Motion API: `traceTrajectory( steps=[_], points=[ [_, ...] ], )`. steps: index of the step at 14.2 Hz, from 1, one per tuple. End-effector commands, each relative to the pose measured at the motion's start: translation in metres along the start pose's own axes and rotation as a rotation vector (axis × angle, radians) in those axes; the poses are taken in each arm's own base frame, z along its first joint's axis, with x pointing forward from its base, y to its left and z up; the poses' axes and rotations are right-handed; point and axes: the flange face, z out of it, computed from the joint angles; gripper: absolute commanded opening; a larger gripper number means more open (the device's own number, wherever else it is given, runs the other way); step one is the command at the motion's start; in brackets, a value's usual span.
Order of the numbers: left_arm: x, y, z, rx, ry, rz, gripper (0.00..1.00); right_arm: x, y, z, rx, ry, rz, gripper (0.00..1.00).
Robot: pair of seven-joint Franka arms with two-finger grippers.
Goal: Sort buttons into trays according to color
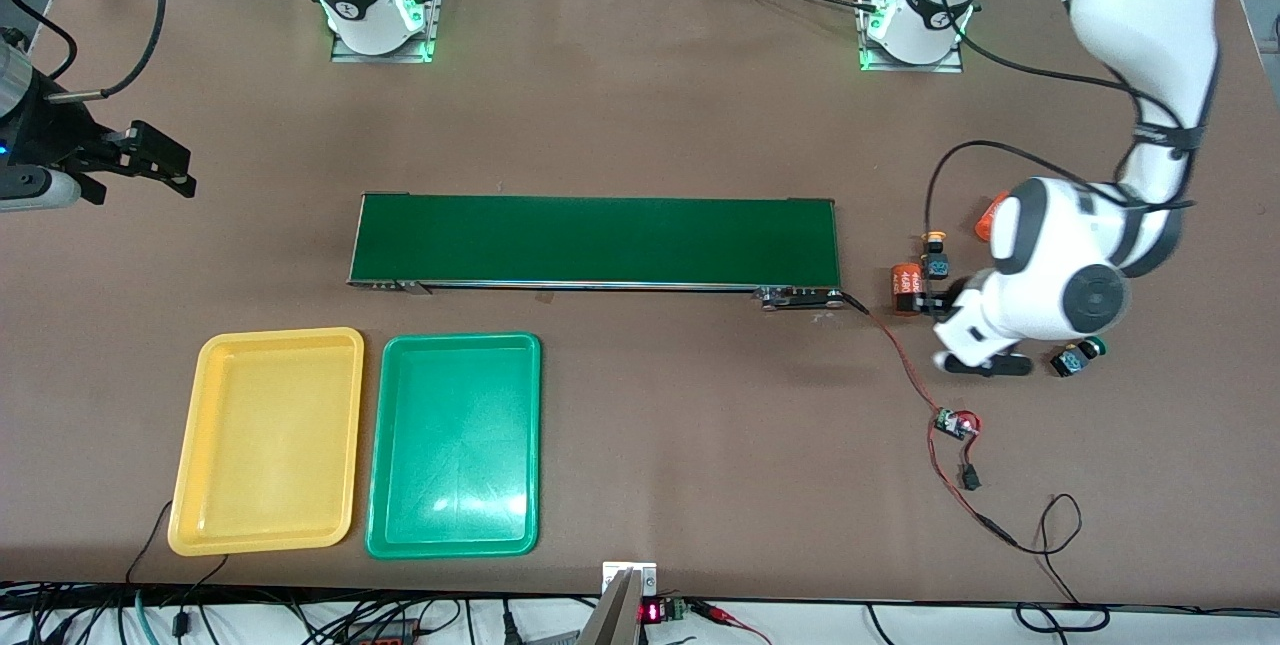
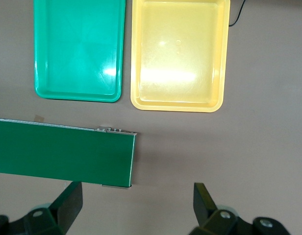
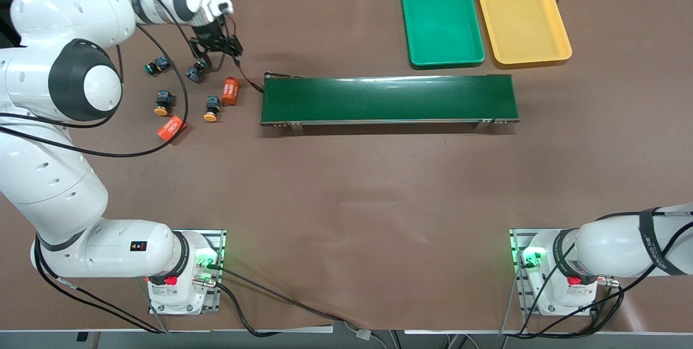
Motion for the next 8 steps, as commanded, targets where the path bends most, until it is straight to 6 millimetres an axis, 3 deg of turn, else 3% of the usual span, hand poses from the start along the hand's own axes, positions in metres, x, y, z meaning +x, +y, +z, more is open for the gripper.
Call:
traceTrajectory(
  steps=[1, 8],
  points=[
    [-0.011, 0.01, 0.005, 0.021, 0.024, 0.045, 1.0, 0.002, 0.003, -0.002, -0.002, 0.006, 0.003, 1.0],
    [-0.014, 0.005, 0.017, 0.087, 0.037, 0.166, 1.0, 0.002, 0.003, -0.002, -0.002, 0.005, 0.004, 1.0]
  ],
)
